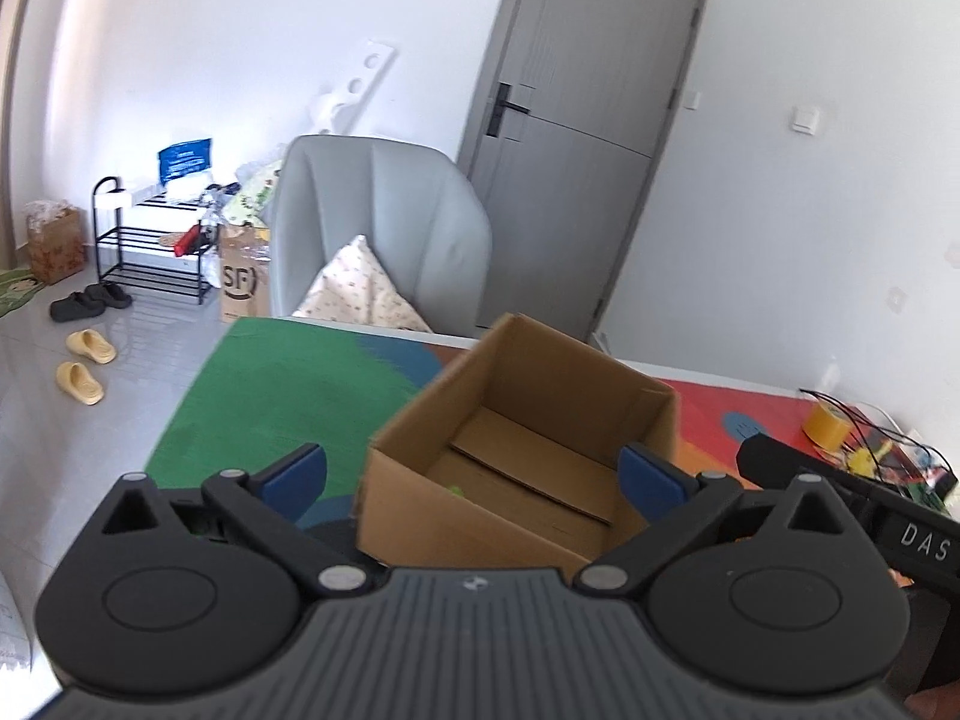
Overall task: Organize snacks
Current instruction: 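Carry both bags to the cardboard box and open both tools to drop them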
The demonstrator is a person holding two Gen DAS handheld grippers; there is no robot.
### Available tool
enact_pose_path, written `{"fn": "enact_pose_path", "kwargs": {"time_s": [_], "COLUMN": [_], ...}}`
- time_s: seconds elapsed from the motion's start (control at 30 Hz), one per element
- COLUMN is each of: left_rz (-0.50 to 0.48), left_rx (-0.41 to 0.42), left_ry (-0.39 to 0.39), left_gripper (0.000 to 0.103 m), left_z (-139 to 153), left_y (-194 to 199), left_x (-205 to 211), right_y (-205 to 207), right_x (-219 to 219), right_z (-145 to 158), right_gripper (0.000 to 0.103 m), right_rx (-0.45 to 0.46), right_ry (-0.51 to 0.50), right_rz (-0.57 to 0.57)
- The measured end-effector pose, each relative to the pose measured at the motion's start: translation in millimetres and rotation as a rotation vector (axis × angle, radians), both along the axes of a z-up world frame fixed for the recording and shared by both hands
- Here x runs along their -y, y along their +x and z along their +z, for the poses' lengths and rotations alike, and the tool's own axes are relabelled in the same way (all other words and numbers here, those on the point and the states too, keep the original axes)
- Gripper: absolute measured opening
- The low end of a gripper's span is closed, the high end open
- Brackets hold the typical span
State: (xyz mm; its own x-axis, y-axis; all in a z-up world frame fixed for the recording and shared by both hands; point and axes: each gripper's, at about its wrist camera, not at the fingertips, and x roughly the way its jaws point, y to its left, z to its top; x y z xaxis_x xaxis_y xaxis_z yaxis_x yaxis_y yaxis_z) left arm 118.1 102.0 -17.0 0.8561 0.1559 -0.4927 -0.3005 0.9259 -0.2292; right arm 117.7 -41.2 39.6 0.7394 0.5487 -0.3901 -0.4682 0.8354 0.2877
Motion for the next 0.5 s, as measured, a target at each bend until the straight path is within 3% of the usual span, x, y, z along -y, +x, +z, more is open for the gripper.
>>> {"fn": "enact_pose_path", "kwargs": {"time_s": [0.5], "left_rz": [-0.152], "left_rx": [-0.017], "left_ry": [0.023], "left_gripper": [0.103], "left_z": [-6.5], "left_y": [5.7], "left_x": [61.7], "right_y": [-17.4], "right_x": [64.7], "right_z": [-7.2], "right_gripper": [0.103], "right_rx": [-0.037], "right_ry": [0.013], "right_rz": [-0.160]}}
